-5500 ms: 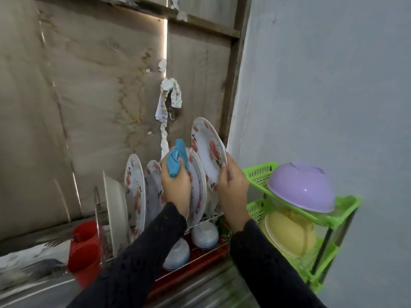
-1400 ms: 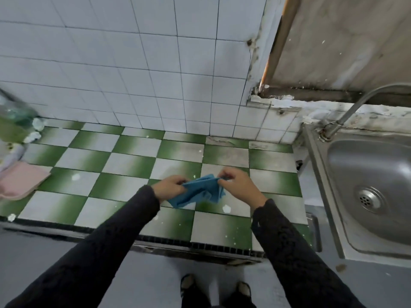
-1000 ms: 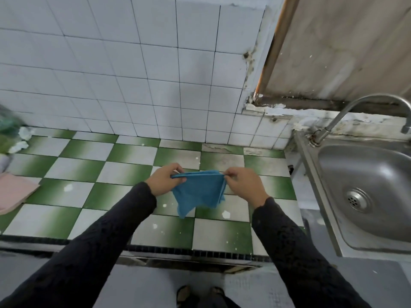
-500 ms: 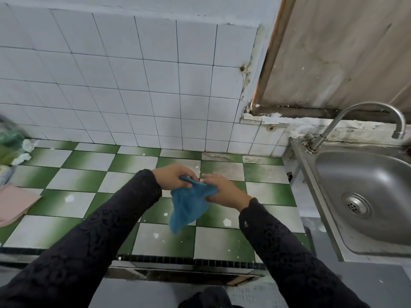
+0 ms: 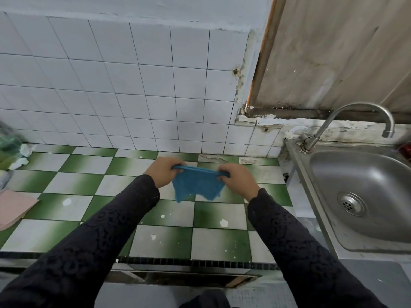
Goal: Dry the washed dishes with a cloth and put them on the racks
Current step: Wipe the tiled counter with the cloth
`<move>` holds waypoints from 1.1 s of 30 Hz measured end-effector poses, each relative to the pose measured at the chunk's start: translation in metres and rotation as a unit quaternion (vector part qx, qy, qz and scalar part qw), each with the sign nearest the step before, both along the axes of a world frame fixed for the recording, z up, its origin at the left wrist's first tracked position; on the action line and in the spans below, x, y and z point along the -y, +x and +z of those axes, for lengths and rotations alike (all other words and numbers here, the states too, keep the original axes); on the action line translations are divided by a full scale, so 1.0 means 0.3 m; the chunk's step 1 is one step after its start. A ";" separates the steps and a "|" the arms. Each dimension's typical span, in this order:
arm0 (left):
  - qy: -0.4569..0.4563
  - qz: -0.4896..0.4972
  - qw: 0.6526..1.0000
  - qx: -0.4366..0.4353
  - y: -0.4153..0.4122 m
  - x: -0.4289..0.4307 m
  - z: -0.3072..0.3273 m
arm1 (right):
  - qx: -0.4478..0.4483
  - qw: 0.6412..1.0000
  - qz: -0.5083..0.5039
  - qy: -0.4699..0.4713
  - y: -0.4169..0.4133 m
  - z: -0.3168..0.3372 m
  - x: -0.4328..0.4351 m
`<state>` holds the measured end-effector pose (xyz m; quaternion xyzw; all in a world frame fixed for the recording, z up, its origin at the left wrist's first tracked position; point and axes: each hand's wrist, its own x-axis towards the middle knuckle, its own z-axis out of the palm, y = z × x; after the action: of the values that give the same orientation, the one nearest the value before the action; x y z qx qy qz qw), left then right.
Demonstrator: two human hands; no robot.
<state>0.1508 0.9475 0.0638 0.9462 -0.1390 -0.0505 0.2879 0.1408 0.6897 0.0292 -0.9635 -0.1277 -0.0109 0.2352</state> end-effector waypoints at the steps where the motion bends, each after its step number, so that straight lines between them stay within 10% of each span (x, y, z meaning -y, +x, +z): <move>1: -0.023 0.013 0.999 0.029 -0.013 0.006 -0.008 | 0.049 0.999 -0.003 0.010 0.000 0.003 0.007; 6: -0.002 0.018 0.998 0.062 -0.126 0.032 -0.204 | 0.170 0.985 -0.020 0.004 -0.107 -0.132 0.012; 12: 0.263 -0.100 0.945 -0.169 -0.330 0.032 -0.559 | -0.186 0.964 0.007 -0.189 -0.340 -0.438 0.017; 33: 0.370 -0.121 0.913 -0.122 -0.343 0.092 -0.596 | -0.261 0.937 0.064 -0.221 -0.402 -0.515 0.026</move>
<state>0.0480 0.9199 -0.1149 0.9475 -0.1874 -0.2477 -0.0762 0.0202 0.6820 -0.1252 -0.9499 -0.1225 0.2845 0.0412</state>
